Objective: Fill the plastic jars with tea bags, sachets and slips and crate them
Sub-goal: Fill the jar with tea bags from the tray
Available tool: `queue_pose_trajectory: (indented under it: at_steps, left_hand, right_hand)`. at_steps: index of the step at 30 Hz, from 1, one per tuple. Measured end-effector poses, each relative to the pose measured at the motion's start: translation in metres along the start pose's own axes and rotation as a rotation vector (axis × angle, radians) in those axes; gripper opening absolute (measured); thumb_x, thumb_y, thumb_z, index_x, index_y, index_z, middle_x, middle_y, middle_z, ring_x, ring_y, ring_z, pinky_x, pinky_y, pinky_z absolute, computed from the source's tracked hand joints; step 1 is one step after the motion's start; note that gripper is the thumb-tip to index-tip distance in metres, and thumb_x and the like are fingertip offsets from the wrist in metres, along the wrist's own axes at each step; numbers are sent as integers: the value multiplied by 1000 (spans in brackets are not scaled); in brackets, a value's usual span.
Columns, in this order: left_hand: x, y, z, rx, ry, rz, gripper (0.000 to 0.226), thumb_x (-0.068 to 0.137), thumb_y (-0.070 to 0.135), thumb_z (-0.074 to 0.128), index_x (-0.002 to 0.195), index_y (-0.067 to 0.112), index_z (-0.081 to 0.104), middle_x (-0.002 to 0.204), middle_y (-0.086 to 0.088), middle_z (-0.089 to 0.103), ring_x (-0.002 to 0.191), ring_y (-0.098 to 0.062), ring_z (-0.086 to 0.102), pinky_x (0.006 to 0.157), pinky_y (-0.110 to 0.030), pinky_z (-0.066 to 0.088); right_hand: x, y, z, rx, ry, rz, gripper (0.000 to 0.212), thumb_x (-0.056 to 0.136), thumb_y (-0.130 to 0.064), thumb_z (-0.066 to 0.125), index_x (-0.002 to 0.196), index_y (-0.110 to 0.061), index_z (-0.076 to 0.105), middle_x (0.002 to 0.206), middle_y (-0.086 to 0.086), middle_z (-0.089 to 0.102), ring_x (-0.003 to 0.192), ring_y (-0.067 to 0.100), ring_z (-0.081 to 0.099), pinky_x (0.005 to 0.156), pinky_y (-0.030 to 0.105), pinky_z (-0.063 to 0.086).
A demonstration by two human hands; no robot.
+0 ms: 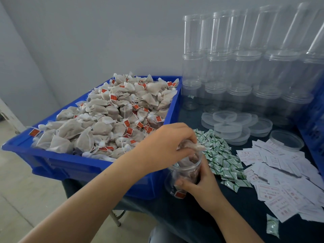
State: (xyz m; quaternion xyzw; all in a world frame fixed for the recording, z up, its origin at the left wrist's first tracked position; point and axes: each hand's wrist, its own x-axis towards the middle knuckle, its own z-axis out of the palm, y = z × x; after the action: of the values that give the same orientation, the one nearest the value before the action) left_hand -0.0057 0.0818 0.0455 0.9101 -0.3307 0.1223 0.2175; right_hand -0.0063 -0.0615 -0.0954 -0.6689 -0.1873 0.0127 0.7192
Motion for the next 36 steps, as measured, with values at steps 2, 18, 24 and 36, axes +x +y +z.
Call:
queue_pose_trajectory:
  at_steps: [2,18,24,36]
  left_hand:
    - [-1,-1,3,-3,-45,-29,17,84,20,70,99,13,65,97,6,60,83,-1,49,77,-15,41]
    - [5,4,4,153,-279,-121,10,88,19,59,93,15,66,92,5,64,88,-13,55,80,-34,47]
    - [15,6,5,151,-407,-120,11,85,16,57,87,15,69,85,6,64,77,-9,52,67,-21,40]
    - [31,7,5,169,-758,-133,19,93,21,51,87,12,67,76,0,59,65,-13,47,59,-21,38]
  right_hand:
    - [1,1,0,-4,-3,-12,61,56,-27,85,106,-50,60,110,-6,69,103,13,67,83,26,55]
    - [-1,6,-2,24,-18,31,95,53,-30,86,139,-26,44,129,-2,63,118,12,63,90,26,54]
    - [-1,6,-1,-7,-11,-3,89,53,-35,86,133,-35,48,126,-18,64,120,5,61,91,19,50]
    - [2,10,-1,-40,1,-82,82,59,-34,90,125,-62,51,127,-21,63,118,2,60,89,14,49]
